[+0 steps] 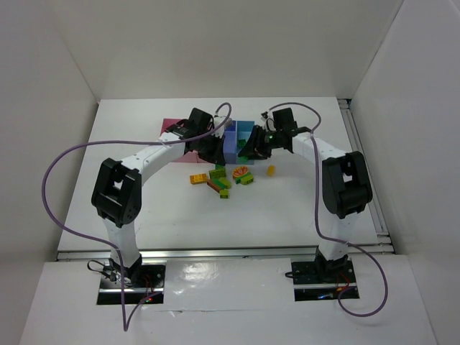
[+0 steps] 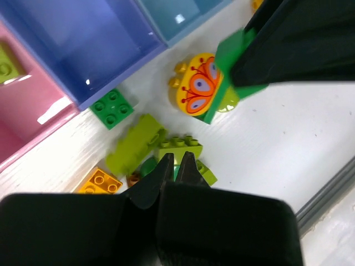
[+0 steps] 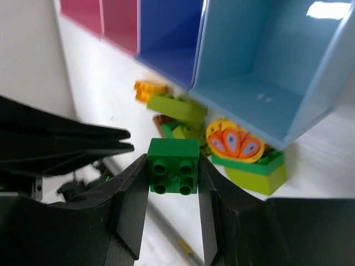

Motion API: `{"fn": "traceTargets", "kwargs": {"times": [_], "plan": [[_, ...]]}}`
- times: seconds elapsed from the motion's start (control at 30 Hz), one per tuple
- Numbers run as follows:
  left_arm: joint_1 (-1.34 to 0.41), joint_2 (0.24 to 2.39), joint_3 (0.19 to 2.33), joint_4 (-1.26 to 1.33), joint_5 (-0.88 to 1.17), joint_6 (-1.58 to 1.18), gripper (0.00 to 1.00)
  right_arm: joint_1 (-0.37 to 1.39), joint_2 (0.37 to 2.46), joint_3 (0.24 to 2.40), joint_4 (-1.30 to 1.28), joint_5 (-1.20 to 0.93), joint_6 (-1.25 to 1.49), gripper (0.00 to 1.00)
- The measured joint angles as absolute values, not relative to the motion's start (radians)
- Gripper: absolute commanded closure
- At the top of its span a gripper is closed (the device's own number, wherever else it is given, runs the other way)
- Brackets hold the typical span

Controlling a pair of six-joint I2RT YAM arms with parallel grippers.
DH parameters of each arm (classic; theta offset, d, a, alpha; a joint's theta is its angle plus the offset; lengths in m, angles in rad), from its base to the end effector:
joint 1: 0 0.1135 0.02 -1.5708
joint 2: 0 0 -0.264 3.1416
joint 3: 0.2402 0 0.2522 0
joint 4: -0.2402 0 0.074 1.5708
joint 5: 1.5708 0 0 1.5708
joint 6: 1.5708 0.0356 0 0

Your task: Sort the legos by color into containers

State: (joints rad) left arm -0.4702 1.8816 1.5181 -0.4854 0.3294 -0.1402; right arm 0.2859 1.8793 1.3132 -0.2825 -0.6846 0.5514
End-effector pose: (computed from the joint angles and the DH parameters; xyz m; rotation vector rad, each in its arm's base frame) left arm 0.3711 -0.2015 0.2530 0.5579 2.4079 -0.6709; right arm 0.3834 0.1362 0.2081 -0.0025 2.5175 1.1953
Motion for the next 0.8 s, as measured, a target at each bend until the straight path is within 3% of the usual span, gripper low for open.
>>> {"fn": "traceTargets", "kwargs": {"times": [0.07,0.1,0.17,0.2,0.27,0.53,0.67,0.8], "plan": [[-0.466,1.882,1.518,-0.490,0.305,-0.163,0.99,0.286,1.879,1.367,-0.318,-0.611,0.538,0.86],[-0.465,1.882,1.518,-0.493,0.292,-0.173,0.86,0.287,1.880,1.398,-0.334,-0.564,0.529,0.86],[-0.462,1.882,1.518,-0.504,0.262,-0.196,0.69,0.290,1.882,1.461,-0.364,-0.484,0.510,0.86],[-0.460,1.882,1.518,-0.515,0.241,-0.215,0.52,0.292,1.889,1.499,-0.381,-0.439,0.502,0.86],[-0.459,1.882,1.518,-0.533,0.202,-0.234,0.42,0.299,1.915,1.590,-0.407,-0.357,0.479,0.86],[-0.459,1.913,1.518,-0.577,0.103,-0.268,0.28,0.327,2.075,1.774,-0.468,-0.192,0.426,0.81],[-0.461,1.941,1.518,-0.584,0.094,-0.281,0.22,0.334,2.138,1.796,-0.501,-0.161,0.416,0.48],[-0.480,1.951,1.518,-0.584,0.084,-0.297,0.21,0.341,2.153,1.803,-0.511,-0.152,0.403,0.39]]}}
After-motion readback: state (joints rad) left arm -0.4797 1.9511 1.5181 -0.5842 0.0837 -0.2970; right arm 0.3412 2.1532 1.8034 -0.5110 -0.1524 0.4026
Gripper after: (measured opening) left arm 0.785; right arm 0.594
